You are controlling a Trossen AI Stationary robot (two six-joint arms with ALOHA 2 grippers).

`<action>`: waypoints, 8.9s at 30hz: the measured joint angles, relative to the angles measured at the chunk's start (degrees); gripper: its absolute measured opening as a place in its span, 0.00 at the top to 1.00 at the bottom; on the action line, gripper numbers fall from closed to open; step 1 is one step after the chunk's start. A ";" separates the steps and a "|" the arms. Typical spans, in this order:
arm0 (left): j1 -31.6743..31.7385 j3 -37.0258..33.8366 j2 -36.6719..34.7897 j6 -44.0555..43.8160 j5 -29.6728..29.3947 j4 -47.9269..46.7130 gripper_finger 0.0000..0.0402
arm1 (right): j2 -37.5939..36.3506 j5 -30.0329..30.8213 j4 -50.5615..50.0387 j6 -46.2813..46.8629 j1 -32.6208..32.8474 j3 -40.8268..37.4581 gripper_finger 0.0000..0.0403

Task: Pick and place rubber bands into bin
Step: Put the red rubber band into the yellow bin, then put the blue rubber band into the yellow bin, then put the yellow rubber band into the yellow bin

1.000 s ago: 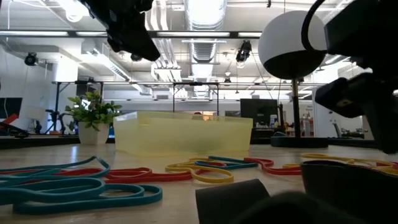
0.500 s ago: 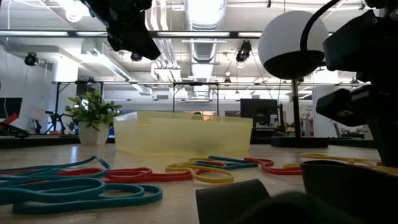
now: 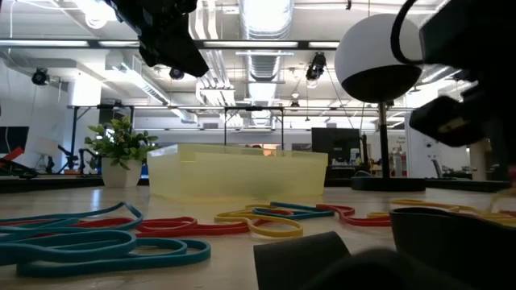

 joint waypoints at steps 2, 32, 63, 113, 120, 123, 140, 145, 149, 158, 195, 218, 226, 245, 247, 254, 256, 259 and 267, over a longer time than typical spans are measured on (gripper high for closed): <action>0.00 0.00 0.00 0.00 0.00 0.05 0.72 | -1.71 0.20 -0.50 0.00 0.00 0.00 0.98; -0.11 0.13 -0.04 1.34 0.00 7.54 0.72 | -8.72 21.20 -2.11 -16.31 -25.57 15.66 0.98; -1.05 -0.02 -0.07 1.73 10.33 3.52 0.72 | 8.81 10.52 -17.43 -17.36 -36.98 32.85 0.69; -17.00 -5.38 28.02 13.45 24.88 16.02 0.72 | -39.72 22.58 -22.16 8.00 -6.69 3.34 0.83; -16.88 -5.31 28.81 11.84 24.04 16.77 0.79 | -39.82 22.75 -22.07 6.77 -6.71 3.34 0.83; -16.78 -5.31 28.66 11.76 23.96 16.76 0.90 | -39.81 23.65 -22.09 6.43 -6.73 3.33 0.83; -16.63 -2.62 18.21 11.85 14.23 14.16 1.00 | -39.77 25.79 -22.13 6.19 -6.75 3.32 0.84; -16.55 -2.83 12.05 12.06 9.57 11.75 1.00 | -39.77 25.81 -22.16 6.21 -6.75 3.32 0.85; -16.24 -2.78 6.79 12.41 4.26 11.60 1.00 | -39.75 27.05 -22.08 6.21 -6.75 3.32 0.86; -12.06 -3.13 -0.58 16.92 -8.92 11.73 1.00 | -39.72 28.65 -21.41 6.21 -6.75 3.32 0.85; -0.77 -2.59 13.75 11.80 -0.39 11.45 0.65 | -39.72 25.74 -15.45 16.17 -6.62 -5.68 0.77; -1.03 -3.03 -0.63 10.12 -0.15 11.68 0.63 | -13.39 7.05 26.46 4.89 -6.64 -13.49 0.80; -1.03 -3.32 0.36 9.82 -0.15 11.43 0.63 | -0.46 -4.82 20.35 2.75 -6.64 -2.75 0.77; -1.31 -5.50 0.61 8.77 0.04 11.19 0.63 | 7.65 -1.05 5.34 8.85 -6.64 6.63 0.82; -1.37 -5.99 0.61 8.75 0.04 11.22 0.63 | 7.70 -0.01 5.21 9.79 -6.64 6.41 0.82; -1.42 -7.32 0.37 8.66 0.07 11.23 0.63 | 9.88 0.26 5.39 8.91 -6.64 6.47 0.81; -1.42 -7.34 0.32 8.66 0.07 11.23 0.63 | 10.84 0.24 5.35 8.79 -6.64 6.56 0.80; -1.42 -7.36 0.05 8.69 0.07 11.26 0.63 | 11.89 0.24 6.04 9.00 -6.64 6.58 0.80; -1.42 -7.53 -0.31 8.73 0.07 11.27 0.63 | 13.17 0.32 7.27 8.98 -6.62 7.13 0.82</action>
